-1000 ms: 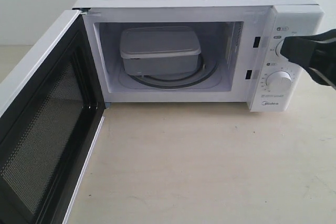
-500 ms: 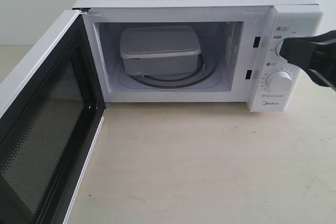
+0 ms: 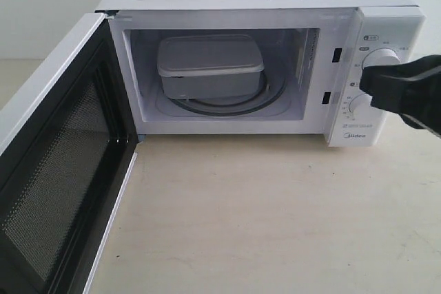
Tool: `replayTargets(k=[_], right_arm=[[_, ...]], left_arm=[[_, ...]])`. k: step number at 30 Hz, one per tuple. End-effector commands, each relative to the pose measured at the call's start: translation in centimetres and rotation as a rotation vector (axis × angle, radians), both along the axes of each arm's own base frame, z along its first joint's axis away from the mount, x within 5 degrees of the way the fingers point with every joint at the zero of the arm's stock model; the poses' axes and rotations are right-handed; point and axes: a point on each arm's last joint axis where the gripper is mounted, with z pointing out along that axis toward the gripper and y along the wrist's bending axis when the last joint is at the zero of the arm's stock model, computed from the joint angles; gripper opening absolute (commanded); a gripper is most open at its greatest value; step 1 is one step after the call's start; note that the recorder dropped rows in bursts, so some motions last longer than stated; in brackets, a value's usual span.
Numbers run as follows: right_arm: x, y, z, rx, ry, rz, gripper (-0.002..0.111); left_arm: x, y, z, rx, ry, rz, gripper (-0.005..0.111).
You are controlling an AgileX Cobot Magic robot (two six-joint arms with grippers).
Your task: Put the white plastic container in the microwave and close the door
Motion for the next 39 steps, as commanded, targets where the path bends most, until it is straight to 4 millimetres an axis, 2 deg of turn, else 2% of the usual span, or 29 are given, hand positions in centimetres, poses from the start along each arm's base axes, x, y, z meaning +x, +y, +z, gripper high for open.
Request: replayTargets(k=[1, 3, 6, 10, 13, 15, 17, 21, 27, 31, 34, 39], right_arm=[[-0.1, -0.1, -0.2, -0.04, -0.008, 0.015, 0.0], [-0.2, -0.1, -0.3, -0.059, -0.004, 0.028, 0.0], [-0.3, 0.0, -0.4, -0.066, 0.004, 0.038, 0.0], [-0.3, 0.0, -0.4, -0.066, 0.004, 0.038, 0.0], [-0.3, 0.0, -0.4, -0.066, 0.004, 0.038, 0.0], [-0.3, 0.0, -0.4, -0.059, 0.008, 0.035, 0.0], [-0.3, 0.0, -0.4, -0.059, 0.008, 0.035, 0.0], [-0.4, 0.0, -0.5, -0.069, 0.021, 0.049, 0.0], [-0.6, 0.2, -0.8, -0.107, 0.041, 0.085, 0.0], [-1.0, 0.3, -0.9, -0.114, 0.077, 0.119, 0.0], [-1.4, 0.4, 0.3, -0.139, 0.055, 0.161, 0.0], [-1.9, 0.1, 4.3, -0.259, 0.057, 0.212, 0.0]], left_arm=[[3.3, -1.5, -0.2, 0.203, 0.287, -0.243, 0.004], [4.4, -1.3, -0.4, 0.223, 0.446, -0.261, 0.004], [5.0, -0.4, -0.3, 0.251, 0.63, -0.201, 0.004], [3.9, 1.8, 0.1, 0.518, 0.785, -0.063, 0.004], [2.5, 2.9, 0.2, 0.536, 0.881, 0.065, 0.004], [1.9, 2.8, 0.4, 0.523, 0.878, 0.07, 0.004], [1.8, 2.5, 0.4, 0.503, 0.867, 0.037, 0.004], [2.4, 0.9, -0.5, 0.494, 0.88, -0.178, 0.004], [2.7, 0.1, -5.1, 0.637, 0.973, -0.372, 0.004], [2.3, -1.4, -6.8, 0.621, 0.962, -0.53, 0.004], [2.1, -2.5, -7.2, 0.607, 0.918, -0.636, 0.004], [2.4, -3.2, -7.8, 0.572, 0.879, -0.696, 0.004]])
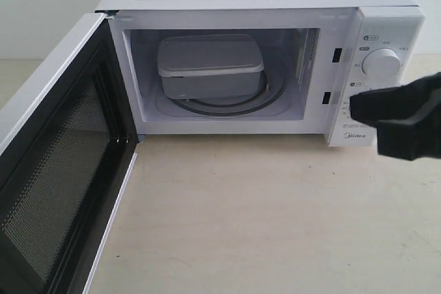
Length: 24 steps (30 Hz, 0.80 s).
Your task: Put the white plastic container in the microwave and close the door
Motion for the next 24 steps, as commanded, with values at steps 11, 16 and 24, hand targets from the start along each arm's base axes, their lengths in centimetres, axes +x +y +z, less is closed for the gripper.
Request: replayTargets(k=[11, 16, 24], right_arm=[[-1.5, -2.0, 8.7, -0.154, 0.004, -0.051, 0.0], [-2.2, -2.3, 8.9, -0.123, 0.001, -0.063, 0.0], [-4.6, -3.5, 10.4, -0.006, -0.085, -0.102, 0.0]], left_arm=[[0.8, -2.1, -0.4, -0.193, -0.059, -0.167, 0.004], [1.6, -2.9, -0.2, -0.306, -0.068, -0.195, 0.004], [3.0, -5.6, -1.3, -0.315, -0.105, -0.31, 0.004]])
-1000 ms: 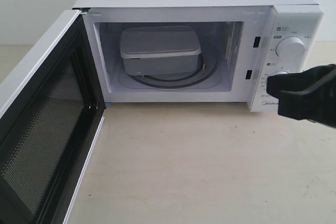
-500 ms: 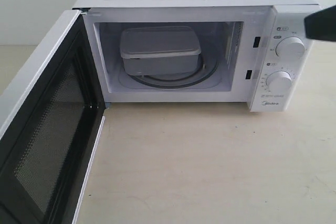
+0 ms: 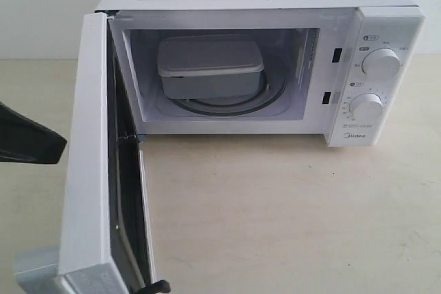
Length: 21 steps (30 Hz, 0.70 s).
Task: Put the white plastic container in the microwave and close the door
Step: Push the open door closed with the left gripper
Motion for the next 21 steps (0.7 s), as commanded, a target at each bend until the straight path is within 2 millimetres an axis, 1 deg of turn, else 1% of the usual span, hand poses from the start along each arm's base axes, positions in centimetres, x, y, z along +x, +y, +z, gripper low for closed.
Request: replayTargets(k=[1, 6, 9, 16, 18, 19, 21], right_arm=[[-1.7, -1.0, 1.0, 0.076, -0.057, -0.031, 0.0], [-3.8, -1.7, 1.7, 0.159, -0.096, -0.014, 0.0], [-4.9, -2.0, 1.9, 0.207, -0.089, 0.001, 0.0], [-6.4, -2.2, 2.0, 0.262, -0.079, 0.037, 0.0], [-6.7, -2.4, 2.0, 0.26, -0.088, 0.036, 0.0], [-6.7, -2.4, 1.9, 0.255, -0.081, 0.037, 0.0], [-6.6, -2.3, 1.6, 0.246, -0.065, 0.038, 0.0]], left_arm=[[1.0, -1.8, -0.6, -0.005, -0.057, -0.038, 0.004], [2.0, -3.6, -1.5, 0.009, -0.115, -0.067, 0.004], [2.7, -4.7, -1.9, -0.004, -0.144, -0.068, 0.004], [4.4, -7.2, -2.8, 0.014, -0.221, -0.109, 0.004], [5.3, -7.8, -2.5, 0.017, -0.251, -0.098, 0.004], [6.4, -8.2, -2.0, 0.012, -0.283, -0.069, 0.004], [7.5, -8.7, -1.5, 0.007, -0.299, -0.06, 0.004]])
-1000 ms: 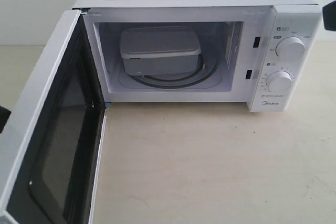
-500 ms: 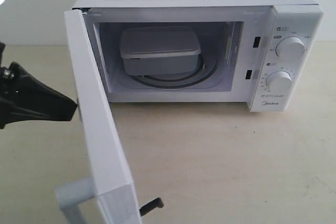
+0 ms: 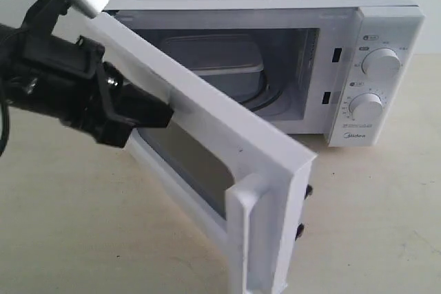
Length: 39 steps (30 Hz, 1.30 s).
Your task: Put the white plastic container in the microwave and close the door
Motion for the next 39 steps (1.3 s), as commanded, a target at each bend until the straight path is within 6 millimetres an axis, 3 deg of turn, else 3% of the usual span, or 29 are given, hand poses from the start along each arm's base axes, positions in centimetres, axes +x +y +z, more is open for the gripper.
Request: replayTargets(k=[1, 4, 7, 11, 15, 19, 25, 33, 39], right_arm=[[0.0, 0.0, -0.5, -0.016, 0.023, -0.002, 0.0], [0.4, 0.2, -1.4, -0.027, 0.045, -0.006, 0.0], [2.0, 0.7, -4.1, -0.016, 0.066, -0.035, 0.0], [4.1, 1.4, -7.6, 0.035, 0.045, -0.089, 0.0], [5.5, 1.8, -9.1, 0.046, 0.031, -0.125, 0.0], [8.7, 2.9, -10.8, 0.023, 0.04, -0.167, 0.0], [11.9, 5.4, -12.5, -0.012, 0.049, -0.149, 0.0], [13.9, 9.8, -14.3, 0.005, 0.021, -0.064, 0.0], [15.9, 10.8, -16.1, -0.004, 0.027, -0.113, 0.0]], left_arm=[[2.4, -1.1, 1.3, -0.031, -0.065, 0.042, 0.004], [3.8, -1.8, 1.6, -0.035, -0.067, 0.034, 0.004], [4.8, -2.4, 2.4, -0.047, -0.088, 0.029, 0.004], [4.3, -2.1, 3.8, -0.068, -0.126, 0.025, 0.004], [3.2, -1.7, 5.2, -0.081, -0.157, 0.003, 0.004], [2.0, -0.9, 6.5, -0.044, -0.206, 0.003, 0.004], [2.1, -0.3, 6.0, 0.034, -0.189, 0.039, 0.004], [1.9, -0.2, 5.9, 0.061, -0.177, 0.017, 0.004], [1.4, 0.6, 5.7, 0.143, -0.138, 0.04, 0.004]])
